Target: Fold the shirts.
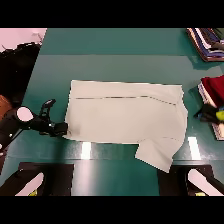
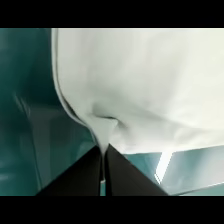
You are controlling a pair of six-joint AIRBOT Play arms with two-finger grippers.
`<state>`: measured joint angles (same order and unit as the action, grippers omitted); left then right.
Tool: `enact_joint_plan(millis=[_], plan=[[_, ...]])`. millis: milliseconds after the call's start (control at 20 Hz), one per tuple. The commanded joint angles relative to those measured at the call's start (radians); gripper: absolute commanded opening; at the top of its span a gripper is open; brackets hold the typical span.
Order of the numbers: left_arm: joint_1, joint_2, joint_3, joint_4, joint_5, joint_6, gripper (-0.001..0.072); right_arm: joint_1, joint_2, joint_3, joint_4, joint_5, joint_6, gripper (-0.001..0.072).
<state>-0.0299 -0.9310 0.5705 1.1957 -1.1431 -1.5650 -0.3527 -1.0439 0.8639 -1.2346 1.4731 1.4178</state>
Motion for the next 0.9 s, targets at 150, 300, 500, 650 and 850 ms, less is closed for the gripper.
enact_joint_plan(millis=[150, 300, 500, 650, 850], plan=[[0.001, 0.000, 0.054, -0.003, 0.035, 0.002, 0.0027, -0.010, 0.034, -0.326, 0.001, 0.011, -0.009, 0.0387], [0.001, 0.000, 0.054, -0.003, 0.035, 0.003, 0.0027, 0.065, 0.034, -0.371, 0.000, -0.025, 0.006, 0.0385], [0.001, 0.000, 0.054, -0.003, 0.035, 0.003, 0.0027, 0.147, 0.034, -0.385, -0.032, -0.047, 0.060, 0.0385], [0.001, 0.000, 0.054, -0.003, 0.035, 0.003, 0.0027, 0.177, 0.034, -0.385, -0.078, -0.052, 0.068, 0.0349], [0.001, 0.001, 0.056, -0.001, 0.032, 0.003, 0.0026, 0.206, 0.034, -0.384, -0.076, -0.086, 0.066, 0.0016]])
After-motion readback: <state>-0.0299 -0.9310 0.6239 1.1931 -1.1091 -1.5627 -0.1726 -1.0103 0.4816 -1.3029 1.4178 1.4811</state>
